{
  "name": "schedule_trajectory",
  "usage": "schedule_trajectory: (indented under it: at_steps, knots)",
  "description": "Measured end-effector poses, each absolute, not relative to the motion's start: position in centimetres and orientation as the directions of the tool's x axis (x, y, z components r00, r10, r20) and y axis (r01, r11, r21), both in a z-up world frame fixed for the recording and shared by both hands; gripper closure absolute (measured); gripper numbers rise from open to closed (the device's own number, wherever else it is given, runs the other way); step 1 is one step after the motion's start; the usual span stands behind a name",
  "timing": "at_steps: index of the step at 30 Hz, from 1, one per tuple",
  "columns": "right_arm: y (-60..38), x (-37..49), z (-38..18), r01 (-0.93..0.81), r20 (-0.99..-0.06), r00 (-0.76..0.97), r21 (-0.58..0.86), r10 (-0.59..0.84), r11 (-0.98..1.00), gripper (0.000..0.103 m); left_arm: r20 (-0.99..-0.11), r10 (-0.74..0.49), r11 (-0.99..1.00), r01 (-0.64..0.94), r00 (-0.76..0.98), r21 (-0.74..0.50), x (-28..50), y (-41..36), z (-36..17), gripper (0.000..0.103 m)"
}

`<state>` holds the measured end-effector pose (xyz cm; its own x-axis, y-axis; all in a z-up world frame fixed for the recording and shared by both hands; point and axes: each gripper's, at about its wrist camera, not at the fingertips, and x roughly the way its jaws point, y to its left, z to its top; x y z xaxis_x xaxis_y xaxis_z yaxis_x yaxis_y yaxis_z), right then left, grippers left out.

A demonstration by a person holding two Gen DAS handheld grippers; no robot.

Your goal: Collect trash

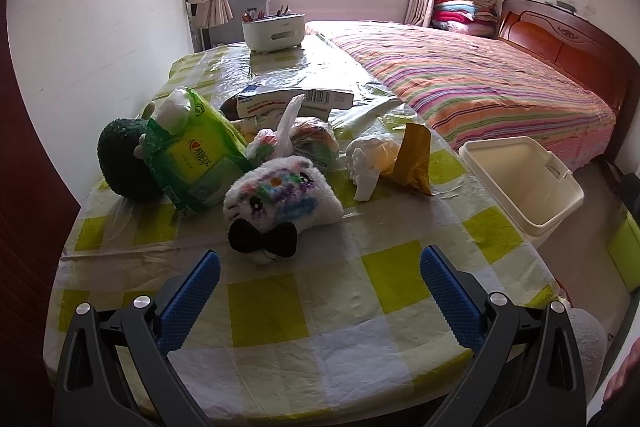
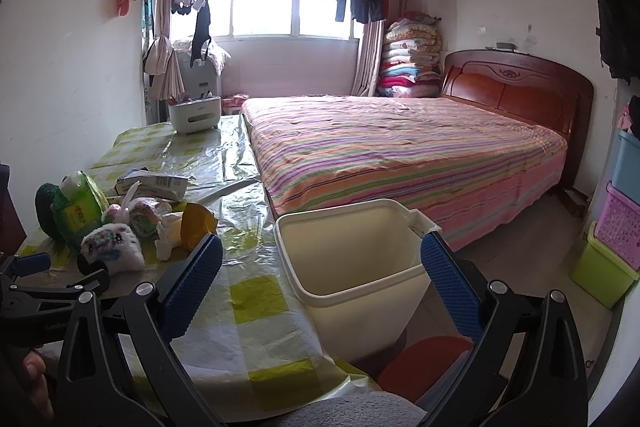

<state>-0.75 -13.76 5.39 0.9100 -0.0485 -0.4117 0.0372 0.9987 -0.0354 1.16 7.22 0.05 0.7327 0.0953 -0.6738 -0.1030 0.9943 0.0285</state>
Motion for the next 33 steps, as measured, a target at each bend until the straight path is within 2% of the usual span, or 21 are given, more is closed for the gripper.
schedule_trajectory:
  at_steps: [23,33]
  knots:
    - [-11.9,-0.3,5.3,-0.025,-0.414,0.91,-0.043,0.005,0.999,0.006,-0.677,0.146,0.985,-0.171,0.721,0.031,1.1,9.7,-0.1,0.006]
    - [-9.7,1.2,6.1,-0.099,-0.384,0.921,-0.059,0.069,0.993,0.006,-0.668,0.195,0.975,-0.217,0.718,0.051,1.4,11.8,-0.2,0.006]
